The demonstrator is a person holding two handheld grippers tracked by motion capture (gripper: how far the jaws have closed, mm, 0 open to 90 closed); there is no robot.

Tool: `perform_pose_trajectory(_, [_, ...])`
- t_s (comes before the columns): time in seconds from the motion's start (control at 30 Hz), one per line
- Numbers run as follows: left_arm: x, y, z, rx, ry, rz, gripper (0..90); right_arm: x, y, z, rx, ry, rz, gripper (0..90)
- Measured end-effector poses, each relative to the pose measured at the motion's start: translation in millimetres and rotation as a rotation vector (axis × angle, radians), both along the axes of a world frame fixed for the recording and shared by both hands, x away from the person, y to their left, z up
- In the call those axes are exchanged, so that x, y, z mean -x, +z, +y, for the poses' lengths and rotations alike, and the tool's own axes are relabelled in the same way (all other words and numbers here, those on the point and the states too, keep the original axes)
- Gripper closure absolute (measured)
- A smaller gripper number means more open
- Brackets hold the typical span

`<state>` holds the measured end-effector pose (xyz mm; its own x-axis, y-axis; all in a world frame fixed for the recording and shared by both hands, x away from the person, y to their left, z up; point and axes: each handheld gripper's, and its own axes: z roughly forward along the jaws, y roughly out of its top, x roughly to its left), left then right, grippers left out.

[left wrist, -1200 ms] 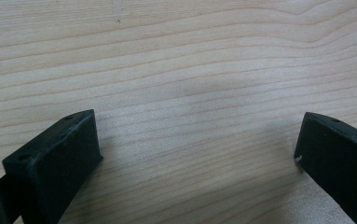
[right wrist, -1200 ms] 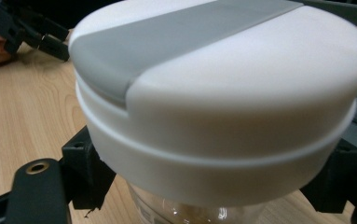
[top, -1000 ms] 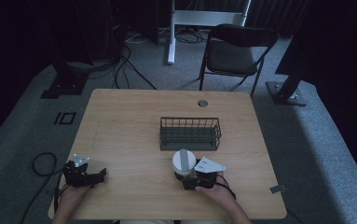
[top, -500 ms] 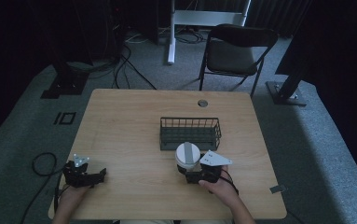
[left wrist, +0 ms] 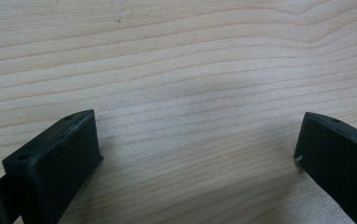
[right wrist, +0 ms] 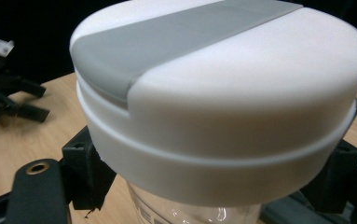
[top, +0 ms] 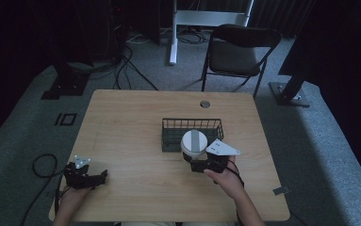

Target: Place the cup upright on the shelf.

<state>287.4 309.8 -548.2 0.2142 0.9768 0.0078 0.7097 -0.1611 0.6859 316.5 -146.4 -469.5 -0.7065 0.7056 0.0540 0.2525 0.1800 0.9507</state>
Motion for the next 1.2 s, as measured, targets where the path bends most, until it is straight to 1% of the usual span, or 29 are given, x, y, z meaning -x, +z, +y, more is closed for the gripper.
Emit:
perform_pose_trajectory(0.03, [0.0, 0.0, 0.0, 0.0, 0.0, 0.0, 0.2, -1.4, 1.6, -0.1, 0.005, -0.001, -0.002, 18.1])
perform_pose_trajectory(0.1, [0.0, 0.0, 0.0, 0.0, 0.0, 0.0, 0.2, -4.6, 5.1, 0.1, -0.003, -0.013, 0.004, 18.1])
perform_pose_trajectory(0.3, [0.0, 0.0, 0.0, 0.0, 0.0, 0.0, 0.1, -14.1, 17.3, 2.2, -0.007, -0.036, -0.009, 18.2])
perform_pose_trajectory(0.47, [0.0, 0.0, 0.0, 0.0, 0.0, 0.0, 0.1, -20.9, 27.3, 3.8, -0.002, -0.062, -0.028, 18.2])
perform_pose_trajectory(0.53, [0.0, 0.0, 0.2, -0.002, -0.001, 0.0, 0.1, -24.3, 31.2, 4.1, -0.01, -0.073, -0.031, 18.2])
perform_pose_trajectory(0.67, [0.0, 0.0, 0.0, -0.001, 0.0, 0.0, 0.1, -33.0, 37.7, 5.9, 0.0, -0.099, -0.04, 18.2])
perform_pose_trajectory(0.73, [0.0, 0.0, 0.1, -0.001, -0.001, 0.001, 0.1, -38.7, 39.9, 6.4, 0.004, -0.131, -0.045, 18.2])
perform_pose_trajectory(0.77, [0.0, 0.0, 0.1, -0.001, -0.001, 0.0, 0.1, -41.8, 41.0, 6.5, 0.007, -0.138, -0.043, 18.2])
perform_pose_trajectory(0.8, [0.0, 0.0, 0.1, -0.001, -0.001, 0.001, 0.1, -44.6, 41.8, 6.8, 0.003, -0.158, -0.041, 18.2])
perform_pose_trajectory(0.97, [0.0, 0.0, 0.1, -0.001, -0.001, 0.0, 0.2, -56.6, 44.9, 9.5, 0.022, -0.237, -0.049, 18.2])
perform_pose_trajectory(1.07, [0.0, 0.0, 0.0, 0.0, 0.0, 0.0, 0.1, -64.1, 45.3, 11.5, 0.031, -0.287, -0.04, 18.1])
perform_pose_trajectory(1.2, [0.0, 0.0, 0.0, 0.0, 0.0, 0.0, 0.1, -71.3, 44.0, 15.6, 0.053, -0.338, -0.024, 18.1])
